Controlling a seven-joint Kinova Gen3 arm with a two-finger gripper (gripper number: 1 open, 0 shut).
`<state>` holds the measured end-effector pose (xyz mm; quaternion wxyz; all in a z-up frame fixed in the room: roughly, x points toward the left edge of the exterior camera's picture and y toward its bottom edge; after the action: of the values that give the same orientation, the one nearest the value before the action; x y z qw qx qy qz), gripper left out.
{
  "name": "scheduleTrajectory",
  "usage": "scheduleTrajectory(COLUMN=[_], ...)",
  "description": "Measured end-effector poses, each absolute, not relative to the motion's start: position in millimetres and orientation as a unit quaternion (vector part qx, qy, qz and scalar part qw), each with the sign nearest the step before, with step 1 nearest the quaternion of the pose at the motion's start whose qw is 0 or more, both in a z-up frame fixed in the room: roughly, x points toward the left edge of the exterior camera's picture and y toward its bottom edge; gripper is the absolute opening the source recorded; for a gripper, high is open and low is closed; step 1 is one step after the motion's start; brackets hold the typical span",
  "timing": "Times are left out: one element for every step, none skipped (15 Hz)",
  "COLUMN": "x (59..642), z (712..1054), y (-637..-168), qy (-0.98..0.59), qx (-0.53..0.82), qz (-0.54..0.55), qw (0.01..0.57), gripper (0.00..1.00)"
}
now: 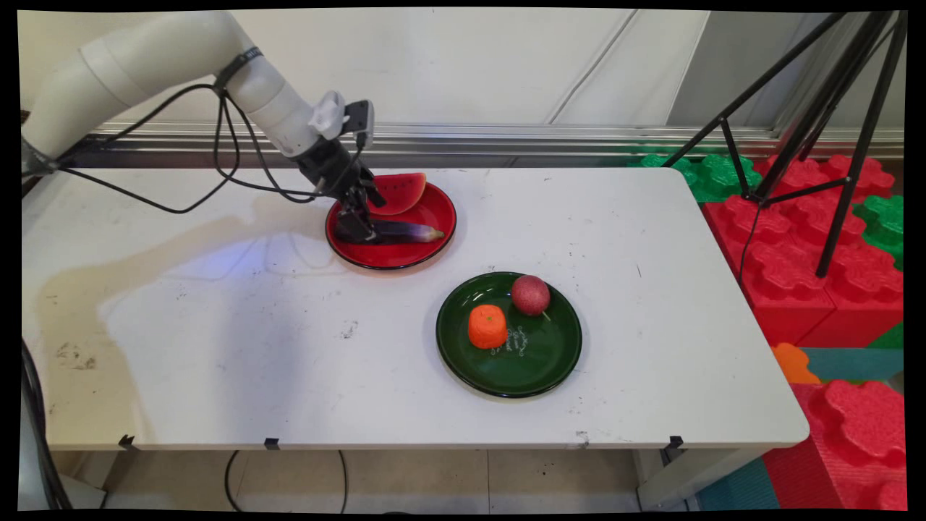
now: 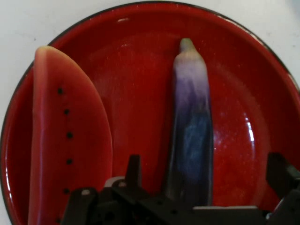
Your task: Pick up the eggplant from the red plate
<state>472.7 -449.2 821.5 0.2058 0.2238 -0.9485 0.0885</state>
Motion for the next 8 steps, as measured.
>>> scheduleTrajectory(x=[471.2, 470.1, 468.9, 467.7, 466.9, 466.6, 465.8, 464.8], z=[817.1, 813.3, 809.4, 806.0, 803.4, 801.8, 799.6, 797.3], y=[-452.6, -455.4, -458.2, -461.0, -463.1, -464.3, -466.1, -468.2], qy=[-0.949, -0.950, -0.951, -0.951, -0.952, -0.952, -0.952, -0.953], qx=[0.223, 0.222, 0.221, 0.220, 0.219, 0.219, 0.219, 0.218], qz=[0.086, 0.084, 0.082, 0.081, 0.080, 0.079, 0.078, 0.077], qw=[0.204, 0.202, 0.201, 0.199, 0.199, 0.198, 0.197, 0.197], gripper=[1.00, 1.00, 1.00, 1.00, 1.00, 1.00, 1.00, 1.00])
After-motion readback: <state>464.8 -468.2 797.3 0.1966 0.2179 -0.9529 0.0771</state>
